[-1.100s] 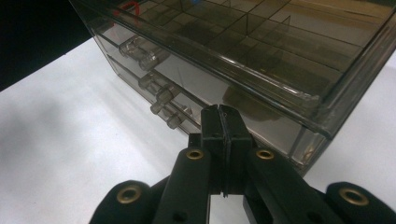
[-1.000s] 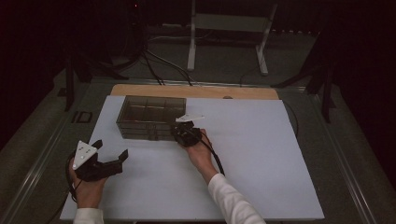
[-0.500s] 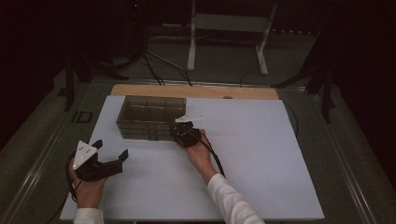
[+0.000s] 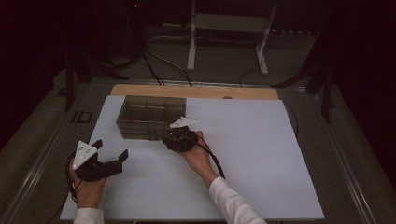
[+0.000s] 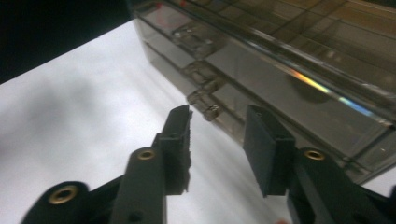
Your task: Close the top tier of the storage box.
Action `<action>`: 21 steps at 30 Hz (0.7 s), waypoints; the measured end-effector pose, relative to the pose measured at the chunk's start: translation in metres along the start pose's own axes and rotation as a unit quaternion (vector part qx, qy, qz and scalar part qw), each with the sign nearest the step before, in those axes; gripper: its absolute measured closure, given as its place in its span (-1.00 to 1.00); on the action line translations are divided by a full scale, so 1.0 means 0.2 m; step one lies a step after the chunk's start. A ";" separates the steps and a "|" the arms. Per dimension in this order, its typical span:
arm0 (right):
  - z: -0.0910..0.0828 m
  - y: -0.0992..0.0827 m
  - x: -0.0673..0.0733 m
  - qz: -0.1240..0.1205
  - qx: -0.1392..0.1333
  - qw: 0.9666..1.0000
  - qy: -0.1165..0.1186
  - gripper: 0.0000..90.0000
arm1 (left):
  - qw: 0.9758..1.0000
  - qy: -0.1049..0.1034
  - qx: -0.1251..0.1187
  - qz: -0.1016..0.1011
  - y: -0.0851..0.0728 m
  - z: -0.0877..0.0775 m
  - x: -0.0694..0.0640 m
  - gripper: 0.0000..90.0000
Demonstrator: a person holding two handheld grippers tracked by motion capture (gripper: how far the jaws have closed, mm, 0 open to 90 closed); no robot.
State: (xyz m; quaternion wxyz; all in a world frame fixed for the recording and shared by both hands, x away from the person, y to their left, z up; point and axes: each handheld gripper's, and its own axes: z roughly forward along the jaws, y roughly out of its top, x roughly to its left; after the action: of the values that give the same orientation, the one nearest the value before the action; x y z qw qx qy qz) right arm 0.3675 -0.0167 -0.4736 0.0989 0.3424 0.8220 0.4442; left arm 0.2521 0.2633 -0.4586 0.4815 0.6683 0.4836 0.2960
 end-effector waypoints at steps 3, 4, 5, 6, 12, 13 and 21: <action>-0.02 0.00 0.01 -0.001 -0.004 1.000 0.008 0.20 | 1.000 0.000 0.000 0.000 0.00 0.00 0.00 -0.98; -0.02 0.00 0.01 0.000 -0.002 1.000 0.011 0.15 | 1.000 0.000 -0.001 0.000 0.00 0.00 0.00 -0.98; -0.03 0.00 0.02 -0.002 0.000 1.000 0.014 0.13 | 1.000 0.000 -0.001 -0.001 0.00 0.00 0.00 -0.98; -0.04 0.00 0.02 -0.005 0.001 1.000 0.018 0.11 | 1.000 0.000 -0.001 -0.001 0.00 0.00 0.00 -0.98; -0.09 0.00 0.02 -0.006 0.003 1.000 0.023 -0.34 | 1.000 0.001 -0.002 -0.002 0.00 0.00 0.00 -0.98; -0.09 0.00 0.02 -0.007 0.002 1.000 0.023 -0.40 | 1.000 0.001 -0.001 -0.001 0.00 0.00 0.00 -0.98; -0.19 -0.01 0.03 -0.004 -0.005 1.000 0.021 -0.89 | 1.000 0.001 -0.002 -0.003 0.00 -0.01 0.00 -0.98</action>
State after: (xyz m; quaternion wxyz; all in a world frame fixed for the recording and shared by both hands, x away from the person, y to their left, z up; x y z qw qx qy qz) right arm 0.3456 -0.0385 -0.4526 0.0852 0.3291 0.8229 0.4552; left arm 0.2509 0.2646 -0.4578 0.4835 0.6656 0.4852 0.2964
